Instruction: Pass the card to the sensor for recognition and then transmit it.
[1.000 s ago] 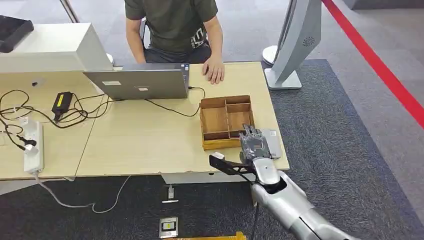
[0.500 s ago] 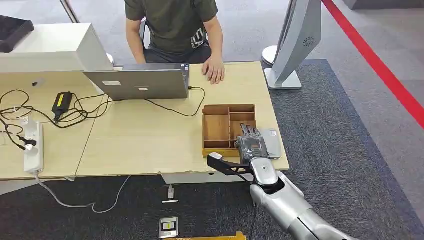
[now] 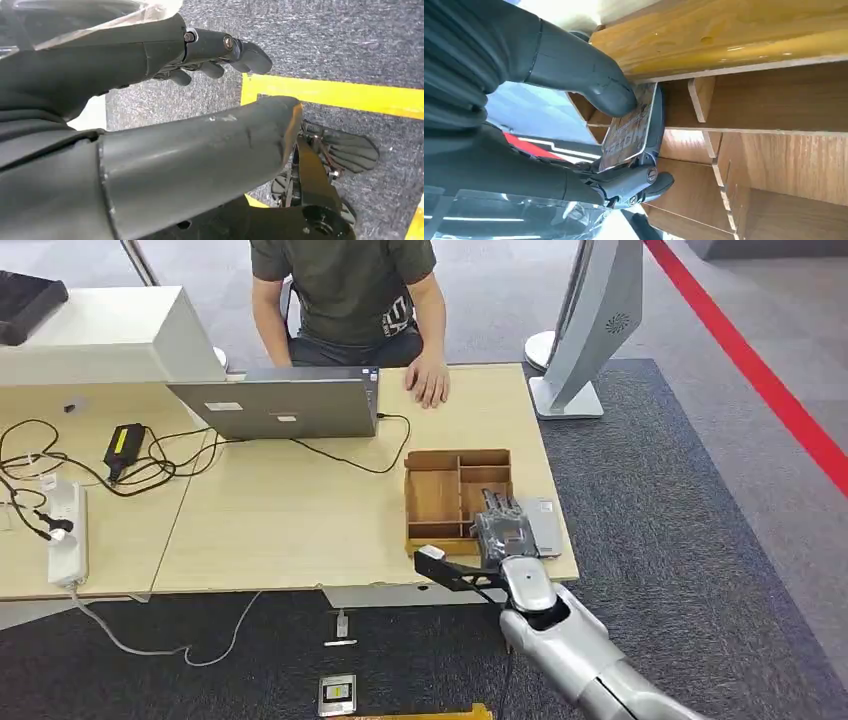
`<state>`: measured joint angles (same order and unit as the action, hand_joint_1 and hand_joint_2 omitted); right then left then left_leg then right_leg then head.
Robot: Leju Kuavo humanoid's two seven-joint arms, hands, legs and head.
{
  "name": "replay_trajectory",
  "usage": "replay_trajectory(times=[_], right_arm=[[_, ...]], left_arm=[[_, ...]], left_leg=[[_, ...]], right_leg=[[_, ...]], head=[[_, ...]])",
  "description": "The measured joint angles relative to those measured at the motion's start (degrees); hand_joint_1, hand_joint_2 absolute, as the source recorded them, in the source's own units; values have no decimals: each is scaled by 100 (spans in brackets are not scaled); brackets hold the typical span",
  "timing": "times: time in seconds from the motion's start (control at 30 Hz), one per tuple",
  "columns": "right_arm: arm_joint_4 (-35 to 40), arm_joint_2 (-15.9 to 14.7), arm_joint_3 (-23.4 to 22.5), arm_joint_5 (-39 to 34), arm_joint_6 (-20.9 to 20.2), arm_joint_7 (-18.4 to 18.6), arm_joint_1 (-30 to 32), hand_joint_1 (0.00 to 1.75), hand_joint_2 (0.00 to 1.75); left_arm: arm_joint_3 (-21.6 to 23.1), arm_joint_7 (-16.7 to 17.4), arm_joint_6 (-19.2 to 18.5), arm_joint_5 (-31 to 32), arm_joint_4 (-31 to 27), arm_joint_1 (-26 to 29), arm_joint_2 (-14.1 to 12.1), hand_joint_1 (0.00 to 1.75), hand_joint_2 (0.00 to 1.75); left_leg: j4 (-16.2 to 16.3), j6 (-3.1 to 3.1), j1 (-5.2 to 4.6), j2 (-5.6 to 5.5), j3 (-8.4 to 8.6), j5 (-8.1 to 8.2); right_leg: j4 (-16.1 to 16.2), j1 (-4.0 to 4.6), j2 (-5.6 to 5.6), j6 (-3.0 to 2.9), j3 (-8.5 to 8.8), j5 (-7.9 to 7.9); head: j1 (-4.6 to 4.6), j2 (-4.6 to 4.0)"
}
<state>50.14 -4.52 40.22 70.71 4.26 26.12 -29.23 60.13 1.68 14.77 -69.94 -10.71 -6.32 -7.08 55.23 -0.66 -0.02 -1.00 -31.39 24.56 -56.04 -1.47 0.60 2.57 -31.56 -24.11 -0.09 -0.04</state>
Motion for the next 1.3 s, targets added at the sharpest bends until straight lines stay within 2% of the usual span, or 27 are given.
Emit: replay_trajectory(times=[0.23, 0.47, 0.7, 1.0, 1.13, 1.3], right_arm=[[662, -168, -20, 260, -74, 61, -10, 175, 175], [1880, -262, 13, 1210, -688, -278, -511, 175, 175], [2468, -238, 129, 1335, -715, -522, -804, 175, 175], [2192, -31, 406, 888, -319, -562, -1333, 175, 175], [1838, 66, 514, 664, -317, -465, -1614, 175, 175], [1279, 166, 623, 557, -481, -326, -2032, 175, 175]], left_arm=[[68, 0, -52, 52, 0, 2, -2, 0, 0], [79, 0, 85, -28, 0, 3, 2, 0, 0], [83, 9, 155, -15, -2, -1, 44, 0, 0], [144, -2, 171, 79, -2, -22, 66, 0, 0], [151, -105, 182, 76, -4, -24, 74, 0, 0], [197, -61, 147, 105, -4, -31, 79, 0, 0]], left_leg=[[0, 0, 0, 0, -2, 0], [0, 6, 0, 2, -1, -5], [0, 6, 1, 1, -3, -5], [0, 6, 2, 0, -4, -5], [0, 7, 4, 0, -6, -6], [0, 7, 4, 0, -7, -6]], right_leg=[[-1, 0, 0, -2, 0, 2], [-2, 1, 1, -5, -2, 4], [-2, 2, 1, -5, -1, 4], [-3, 3, 1, -5, -1, 4], [-3, 5, 1, -5, -2, 4], [-4, 4, 1, -5, -2, 4]], head=[[-2, 0], [0, 0], [0, 0], [0, 0], [-2, 0], [0, 0]])
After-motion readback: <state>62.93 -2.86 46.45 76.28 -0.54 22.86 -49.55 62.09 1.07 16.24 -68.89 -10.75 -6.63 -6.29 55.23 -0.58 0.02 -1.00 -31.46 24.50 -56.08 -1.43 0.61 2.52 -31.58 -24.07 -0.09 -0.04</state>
